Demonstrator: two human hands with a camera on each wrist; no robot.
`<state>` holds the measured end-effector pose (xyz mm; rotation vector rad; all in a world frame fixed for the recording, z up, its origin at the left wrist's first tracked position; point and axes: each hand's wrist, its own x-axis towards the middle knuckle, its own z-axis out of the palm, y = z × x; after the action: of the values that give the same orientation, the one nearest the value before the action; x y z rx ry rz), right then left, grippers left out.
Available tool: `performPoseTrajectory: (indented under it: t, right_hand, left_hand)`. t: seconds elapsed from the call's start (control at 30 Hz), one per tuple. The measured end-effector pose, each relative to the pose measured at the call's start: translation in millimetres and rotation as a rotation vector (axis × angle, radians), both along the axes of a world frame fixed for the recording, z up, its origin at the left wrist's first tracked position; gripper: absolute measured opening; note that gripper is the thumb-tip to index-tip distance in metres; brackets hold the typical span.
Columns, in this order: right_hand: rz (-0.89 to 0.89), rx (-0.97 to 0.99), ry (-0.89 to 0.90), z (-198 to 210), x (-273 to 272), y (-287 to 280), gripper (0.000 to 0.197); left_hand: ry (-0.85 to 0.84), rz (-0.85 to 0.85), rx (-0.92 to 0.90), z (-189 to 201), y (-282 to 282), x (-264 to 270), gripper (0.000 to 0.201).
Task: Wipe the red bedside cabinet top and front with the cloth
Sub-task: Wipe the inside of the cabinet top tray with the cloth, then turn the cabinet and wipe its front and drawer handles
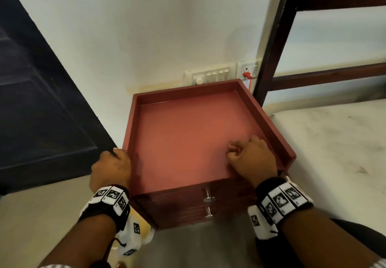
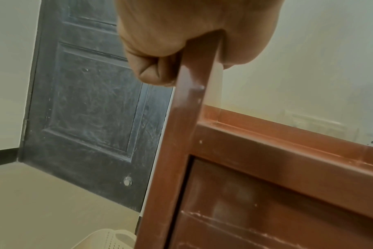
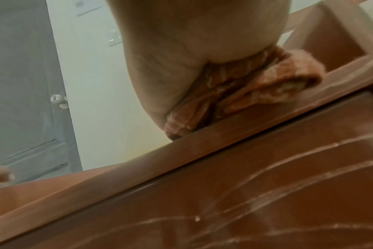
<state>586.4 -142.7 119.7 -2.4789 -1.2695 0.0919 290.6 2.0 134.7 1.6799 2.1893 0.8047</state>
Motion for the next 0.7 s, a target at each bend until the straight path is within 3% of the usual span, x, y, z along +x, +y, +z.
performPoseTrajectory:
  t: [0.07,0.17,0.27,0.33,0.4,0.5,0.6,0.7]
  right_hand:
    - [0.015,0.049,-0.052,-7,-12,3,0.040]
    - [0.219,0.164,-0.047,-13,-40,5,0.037]
    - [0.302,0.309,0.246,-9,-50,-3,0.038]
    - [0.141,0.569,0.614,-12,-46,-27,0.031]
    - [-0.135,0.985,0.934,-13,-39,-56,0.026]
    - [-0.606,1.471,1.042,-16,-5,-80,0.035]
    - [-0.970,1.564,1.239,-46,38,-78,0.047]
    - [-0.937,1.479,1.512,-78,50,-67,0.036]
  left_hand:
    - [0.011,0.008,0.020,1,-3,1,0.048]
    - [0.077,-0.006,0.072,3,-5,5,0.041]
    - [0.174,-0.097,0.166,5,-6,8,0.036]
    - [0.238,-0.134,0.195,1,-8,10,0.039]
    - [0.272,-0.151,0.186,-3,-9,11,0.044]
    - [0.351,-0.164,0.130,-3,-9,13,0.053]
    - [0.347,-0.160,0.085,-3,-8,11,0.063]
    - [0.345,-0.181,0.031,-9,-1,5,0.071]
